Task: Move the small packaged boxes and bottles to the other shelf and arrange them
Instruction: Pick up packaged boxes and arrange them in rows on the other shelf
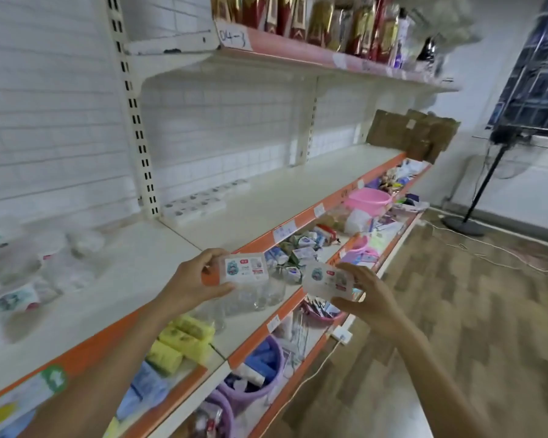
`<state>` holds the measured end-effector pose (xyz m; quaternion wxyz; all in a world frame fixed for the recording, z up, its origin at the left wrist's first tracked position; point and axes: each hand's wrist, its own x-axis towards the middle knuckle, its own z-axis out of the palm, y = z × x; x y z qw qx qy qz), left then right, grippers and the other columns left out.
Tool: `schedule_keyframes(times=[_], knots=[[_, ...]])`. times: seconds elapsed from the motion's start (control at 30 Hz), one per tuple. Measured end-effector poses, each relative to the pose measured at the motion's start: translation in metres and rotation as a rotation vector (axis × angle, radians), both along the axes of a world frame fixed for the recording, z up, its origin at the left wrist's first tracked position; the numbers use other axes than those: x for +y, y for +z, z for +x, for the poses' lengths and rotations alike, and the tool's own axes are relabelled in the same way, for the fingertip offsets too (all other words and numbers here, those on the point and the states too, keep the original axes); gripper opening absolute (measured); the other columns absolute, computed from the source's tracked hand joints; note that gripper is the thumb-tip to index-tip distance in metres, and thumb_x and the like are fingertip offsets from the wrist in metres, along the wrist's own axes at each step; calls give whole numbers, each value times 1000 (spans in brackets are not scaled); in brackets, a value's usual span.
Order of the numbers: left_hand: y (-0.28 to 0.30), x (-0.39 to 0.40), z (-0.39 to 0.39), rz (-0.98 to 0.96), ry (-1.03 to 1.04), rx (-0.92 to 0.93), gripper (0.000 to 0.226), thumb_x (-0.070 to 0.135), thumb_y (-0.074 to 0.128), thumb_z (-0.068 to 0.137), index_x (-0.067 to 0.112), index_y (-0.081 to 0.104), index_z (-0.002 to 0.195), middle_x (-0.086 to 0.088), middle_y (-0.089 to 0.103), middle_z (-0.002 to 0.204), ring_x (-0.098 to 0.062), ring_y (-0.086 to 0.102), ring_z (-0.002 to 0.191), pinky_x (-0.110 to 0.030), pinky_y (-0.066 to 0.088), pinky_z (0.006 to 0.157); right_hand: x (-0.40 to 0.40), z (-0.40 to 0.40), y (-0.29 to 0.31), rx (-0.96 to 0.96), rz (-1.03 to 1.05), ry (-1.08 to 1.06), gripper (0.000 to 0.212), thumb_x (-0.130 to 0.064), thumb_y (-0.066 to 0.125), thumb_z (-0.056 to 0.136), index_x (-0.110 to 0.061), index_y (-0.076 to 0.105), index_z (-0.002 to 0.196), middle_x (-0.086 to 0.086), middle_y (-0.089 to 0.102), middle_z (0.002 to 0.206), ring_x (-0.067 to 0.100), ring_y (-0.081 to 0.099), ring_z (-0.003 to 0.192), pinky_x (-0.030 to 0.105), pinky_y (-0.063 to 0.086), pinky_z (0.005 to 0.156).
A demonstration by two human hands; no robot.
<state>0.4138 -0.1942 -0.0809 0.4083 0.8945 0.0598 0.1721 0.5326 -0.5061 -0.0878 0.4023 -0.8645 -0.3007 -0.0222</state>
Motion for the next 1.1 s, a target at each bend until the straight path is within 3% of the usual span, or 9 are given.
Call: schedule_keyframes(times=[0.1,0.2,0.3,0.4,0.53,0.67,0.87,1.0,1.1], knots=[[3,2,35,-2,16,0,54,25,80,68,38,49,110,12,57,104,-1,56,88,-11,46,67,4,35,-3,13,14,30,63,-12,79,71,-28,48,124,1,48,123,22,56,111,36,51,94],[6,13,68,11,49,1,59,43,79,61,39,47,110,14,54,104,-2,52,88,-9,40,69,24,81,0,-19,-67,51,67,-20,79,71,-21,49,131,0,47,128,19,53,113,38,47,99],[9,35,105,-2,117,6,56,35,79,69,35,47,115,9,53,108,-6,49,94,-11,37,75,56,130,8,-62,-76,106,68,-23,80,69,-18,50,130,-3,49,127,18,53,113,40,46,99],[17,58,144,31,190,12,55,29,77,72,33,45,117,7,52,113,-8,48,101,-11,34,74,90,178,20,-99,-71,177,64,-23,80,70,-16,53,127,-7,50,117,13,53,107,30,47,95],[20,82,190,58,262,15,62,29,77,72,20,47,125,6,52,120,-8,46,112,-20,33,86,128,239,29,-93,-76,250,67,-22,80,69,-15,50,129,-1,46,123,18,54,110,33,49,96],[20,98,234,54,364,-4,63,28,80,69,17,50,123,4,54,122,-6,47,103,-21,35,85,161,290,29,-135,-127,307,66,-30,80,69,-16,52,127,-6,47,115,15,53,103,26,48,90],[7,118,287,53,446,65,75,51,80,57,23,53,122,1,56,123,-13,54,106,-31,44,94,209,361,27,-139,-203,383,68,-32,80,69,-13,51,128,-3,49,114,8,47,92,15,36,79],[3,122,305,220,523,172,84,66,57,53,29,48,127,7,48,132,-15,36,126,-32,19,106,239,402,22,-98,-184,444,67,-29,81,69,-13,52,128,-4,47,112,9,48,93,15,35,81],[-4,126,312,349,595,295,96,82,34,44,36,45,128,10,28,147,-15,13,138,-35,4,109,266,431,16,-35,-199,514,66,-31,79,71,-15,52,128,-4,47,115,10,49,96,17,37,79]])
